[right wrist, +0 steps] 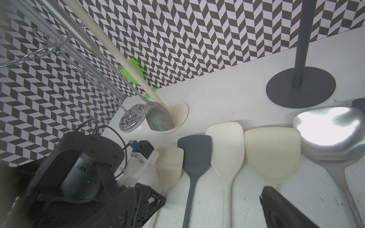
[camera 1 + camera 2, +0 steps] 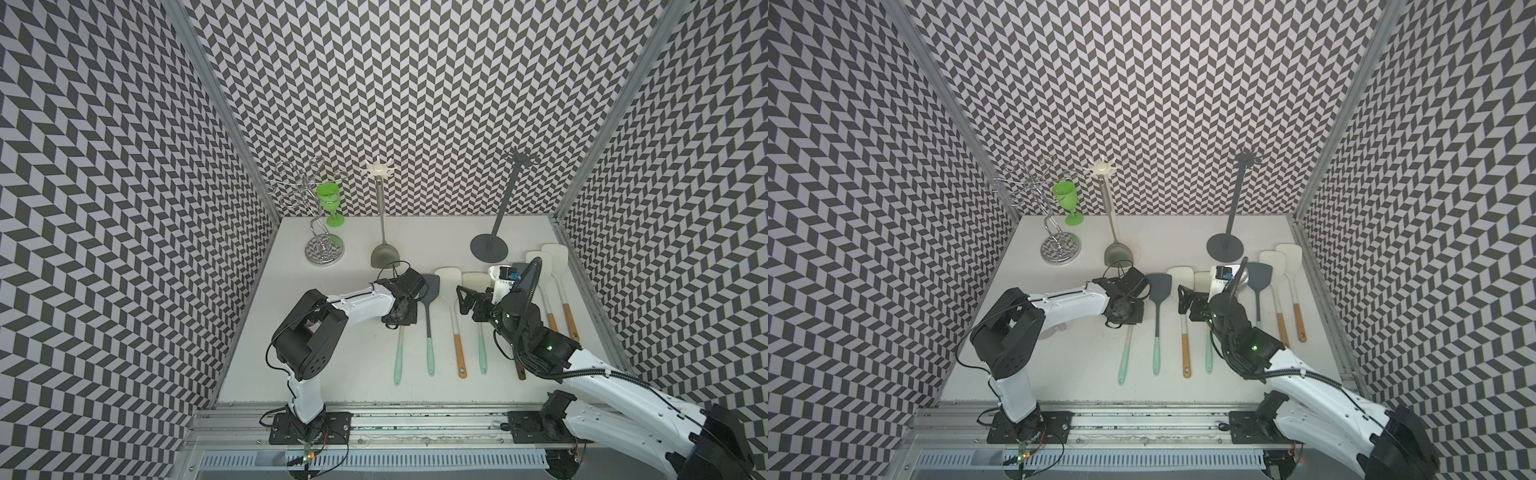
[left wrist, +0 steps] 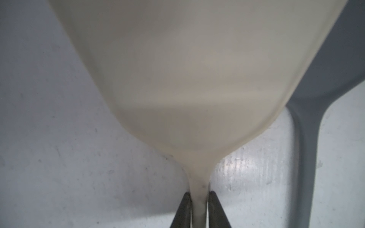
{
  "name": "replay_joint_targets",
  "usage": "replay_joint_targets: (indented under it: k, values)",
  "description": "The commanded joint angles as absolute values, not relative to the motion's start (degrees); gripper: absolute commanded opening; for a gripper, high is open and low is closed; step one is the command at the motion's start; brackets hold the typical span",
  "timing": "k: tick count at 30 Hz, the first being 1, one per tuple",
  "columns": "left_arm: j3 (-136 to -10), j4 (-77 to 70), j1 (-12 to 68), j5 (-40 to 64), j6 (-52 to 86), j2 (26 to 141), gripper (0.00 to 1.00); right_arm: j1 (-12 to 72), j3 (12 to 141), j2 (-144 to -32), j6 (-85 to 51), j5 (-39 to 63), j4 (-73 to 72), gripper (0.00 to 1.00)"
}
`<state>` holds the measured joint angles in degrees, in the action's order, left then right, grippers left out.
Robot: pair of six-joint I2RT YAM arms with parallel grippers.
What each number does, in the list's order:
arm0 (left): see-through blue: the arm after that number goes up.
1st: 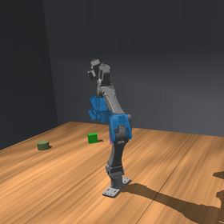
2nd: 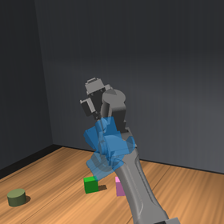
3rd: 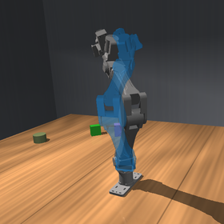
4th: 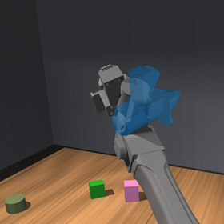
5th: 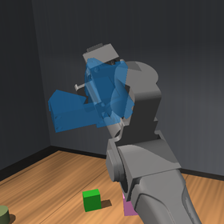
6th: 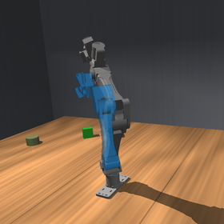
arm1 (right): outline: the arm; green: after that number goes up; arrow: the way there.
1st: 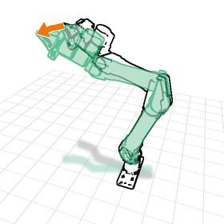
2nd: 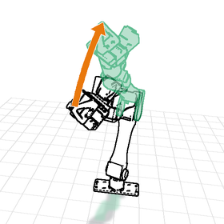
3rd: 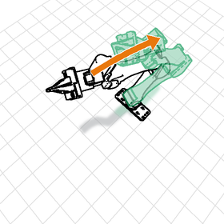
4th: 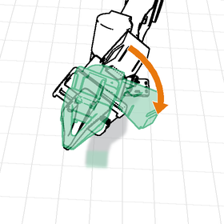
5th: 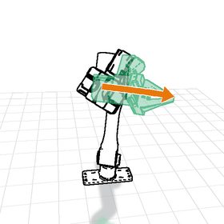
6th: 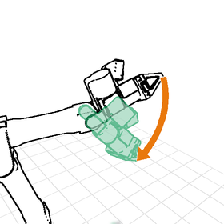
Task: Take the spatula off the kitchen utensil rack
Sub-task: Place the spatula at the center of the board.
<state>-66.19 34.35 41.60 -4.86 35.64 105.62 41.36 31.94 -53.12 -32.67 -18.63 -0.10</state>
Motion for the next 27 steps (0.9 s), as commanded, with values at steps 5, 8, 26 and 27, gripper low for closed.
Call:
replay_joint_targets:
  k: [5, 8, 26, 27]
  values:
    - [-64.95, 34.99, 41.58, -7.02, 35.59, 106.05, 0.19, 41.01, 31.25, -51.69, -33.75, -18.46, -1.76, 1.00]
    - [-64.37, 33.87, 41.31, -7.04, 35.77, 105.44, 0.15, 41.00, 31.34, -51.68, -33.79, -18.11, -1.81, 1.00]
    - [-65.77, 31.79, 40.42, -6.94, 36.11, 106.65, 0.07, 40.98, 30.82, -51.27, -34.45, -17.01, -1.62, 1.00]
    - [-65.74, 31.73, 40.41, -6.86, 36.19, 106.61, 0.08, 41.00, 30.72, -51.24, -34.50, -16.92, -1.70, 1.00]
